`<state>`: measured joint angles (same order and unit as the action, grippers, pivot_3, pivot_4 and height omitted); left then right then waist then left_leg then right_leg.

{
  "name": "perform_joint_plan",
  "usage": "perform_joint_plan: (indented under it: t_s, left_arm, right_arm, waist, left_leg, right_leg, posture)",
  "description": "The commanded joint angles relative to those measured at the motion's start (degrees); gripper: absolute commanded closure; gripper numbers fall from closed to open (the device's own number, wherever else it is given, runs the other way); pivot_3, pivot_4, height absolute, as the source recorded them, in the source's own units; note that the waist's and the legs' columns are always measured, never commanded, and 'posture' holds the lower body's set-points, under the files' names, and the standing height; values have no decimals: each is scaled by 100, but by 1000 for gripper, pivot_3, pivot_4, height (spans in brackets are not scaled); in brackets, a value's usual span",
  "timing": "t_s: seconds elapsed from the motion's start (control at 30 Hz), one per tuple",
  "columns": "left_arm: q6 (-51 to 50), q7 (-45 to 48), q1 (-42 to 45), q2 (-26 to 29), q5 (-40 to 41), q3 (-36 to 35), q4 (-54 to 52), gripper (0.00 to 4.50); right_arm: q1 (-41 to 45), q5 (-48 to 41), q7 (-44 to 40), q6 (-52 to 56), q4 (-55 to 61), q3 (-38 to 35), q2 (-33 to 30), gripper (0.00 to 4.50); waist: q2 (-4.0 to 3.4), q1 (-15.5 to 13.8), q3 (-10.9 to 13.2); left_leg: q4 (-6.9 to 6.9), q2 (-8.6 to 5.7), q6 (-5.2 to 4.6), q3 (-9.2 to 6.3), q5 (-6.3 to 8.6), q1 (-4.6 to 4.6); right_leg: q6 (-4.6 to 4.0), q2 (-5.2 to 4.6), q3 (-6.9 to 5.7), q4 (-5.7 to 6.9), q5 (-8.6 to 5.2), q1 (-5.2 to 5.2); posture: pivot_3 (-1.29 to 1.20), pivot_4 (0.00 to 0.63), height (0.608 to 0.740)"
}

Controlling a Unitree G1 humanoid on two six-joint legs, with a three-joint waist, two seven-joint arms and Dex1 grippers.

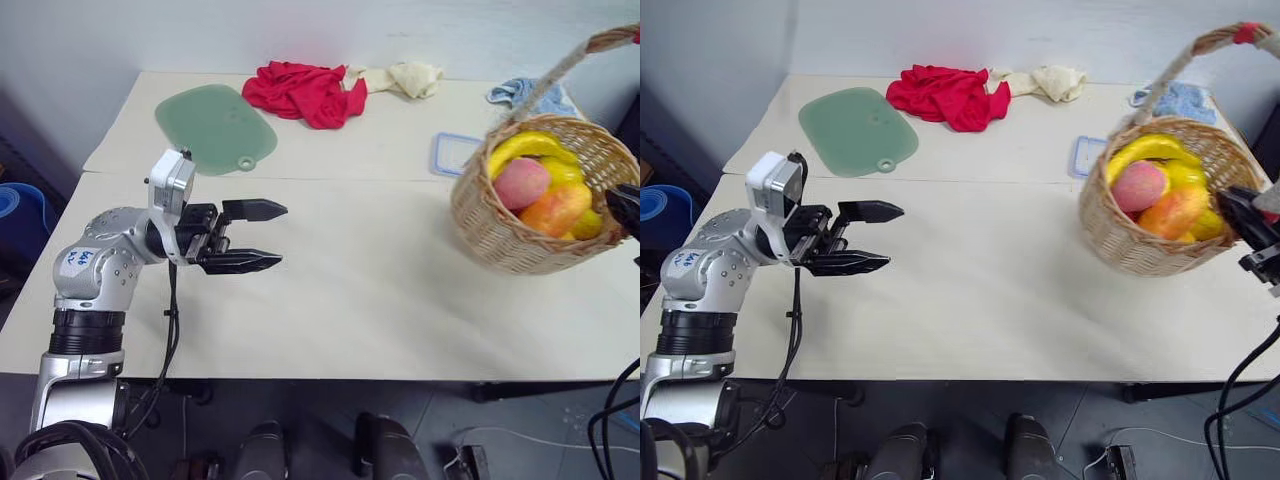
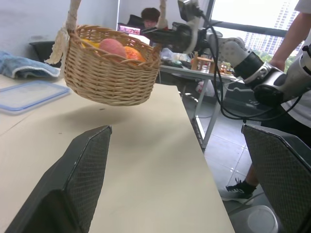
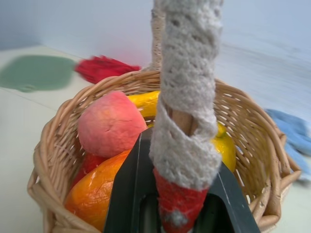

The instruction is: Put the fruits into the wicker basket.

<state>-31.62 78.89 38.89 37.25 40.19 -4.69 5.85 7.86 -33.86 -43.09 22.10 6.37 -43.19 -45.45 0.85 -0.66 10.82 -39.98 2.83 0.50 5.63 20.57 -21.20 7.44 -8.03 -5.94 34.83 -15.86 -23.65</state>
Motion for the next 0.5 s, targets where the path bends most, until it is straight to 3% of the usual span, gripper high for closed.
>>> perform_joint_plan:
  t_s: [0.03,0.27,0.5]
  left_arm:
    - [109,58,143,-21,-37,-7,13,0]
    - [134,4,38,9,-60,-38,-91,0]
    - [91,-66,-126,124,-43,-131,-212,0]
  right_arm:
    - [514,351,16,-626,-1033,155,-262,4311]
    - [1446,639,-394,-1141,-3187,643,-498,4311]
    - [1335,604,-694,-1152,-3366,596,-810,1956]
  waist:
    - [0,47,0]
    - [-12,91,7]
    - [-17,67,9]
  left_leg:
    - [0,0,-1,1,-1,0]
    - [5,0,-1,0,-2,-1]
    - [2,2,-1,1,-2,-2]
  right_leg:
    - [0,0,0,1,0,0]
    - [0,0,-1,3,0,-4]
    - [0,-1,0,3,0,-3]
  posture:
    - [0,150,740]
    - [0,150,740]
    - [0,150,740]
